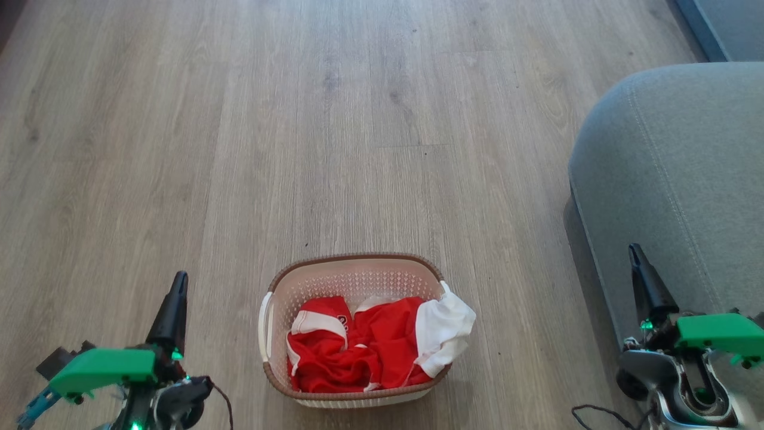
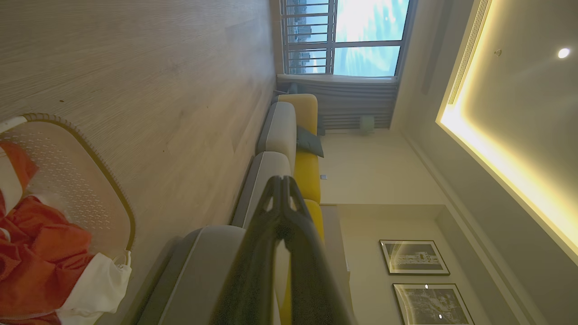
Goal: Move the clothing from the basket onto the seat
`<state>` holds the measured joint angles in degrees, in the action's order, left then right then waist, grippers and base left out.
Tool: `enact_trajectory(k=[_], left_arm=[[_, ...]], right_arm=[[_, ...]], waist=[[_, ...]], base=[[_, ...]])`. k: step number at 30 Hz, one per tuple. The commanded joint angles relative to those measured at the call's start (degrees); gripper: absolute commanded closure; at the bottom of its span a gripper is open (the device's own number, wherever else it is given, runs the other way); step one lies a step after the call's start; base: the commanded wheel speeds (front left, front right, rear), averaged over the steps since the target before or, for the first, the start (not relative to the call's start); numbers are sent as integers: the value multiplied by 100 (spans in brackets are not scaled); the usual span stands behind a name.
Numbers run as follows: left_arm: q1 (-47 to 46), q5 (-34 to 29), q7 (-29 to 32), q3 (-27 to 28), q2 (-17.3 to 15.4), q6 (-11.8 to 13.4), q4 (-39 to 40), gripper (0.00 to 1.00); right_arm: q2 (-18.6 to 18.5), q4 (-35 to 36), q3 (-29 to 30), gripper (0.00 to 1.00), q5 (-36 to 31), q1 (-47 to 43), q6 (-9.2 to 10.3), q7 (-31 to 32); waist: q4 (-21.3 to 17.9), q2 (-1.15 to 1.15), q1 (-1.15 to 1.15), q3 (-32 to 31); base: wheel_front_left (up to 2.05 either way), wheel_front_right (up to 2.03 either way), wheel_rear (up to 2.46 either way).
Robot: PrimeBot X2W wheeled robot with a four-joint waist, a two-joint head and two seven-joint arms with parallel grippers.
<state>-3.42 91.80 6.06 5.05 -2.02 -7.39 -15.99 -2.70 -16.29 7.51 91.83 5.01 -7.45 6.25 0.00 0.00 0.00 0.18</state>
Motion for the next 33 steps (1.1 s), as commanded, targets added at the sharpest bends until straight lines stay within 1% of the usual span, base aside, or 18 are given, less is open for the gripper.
enact_trajectory(k=[1, 33], left_arm=[[-276, 39, 41, 145, -86, -10, 196, 100], [-276, 39, 41, 145, -86, -10, 196, 100]], right_arm=[[-18, 226, -101, 100, 36, 117, -3, 22], [-18, 226, -101, 100, 36, 117, -3, 22]], waist=[[0, 0, 0, 0], [0, 0, 0, 0]], base=[[0, 0, 0], [0, 0, 0]])
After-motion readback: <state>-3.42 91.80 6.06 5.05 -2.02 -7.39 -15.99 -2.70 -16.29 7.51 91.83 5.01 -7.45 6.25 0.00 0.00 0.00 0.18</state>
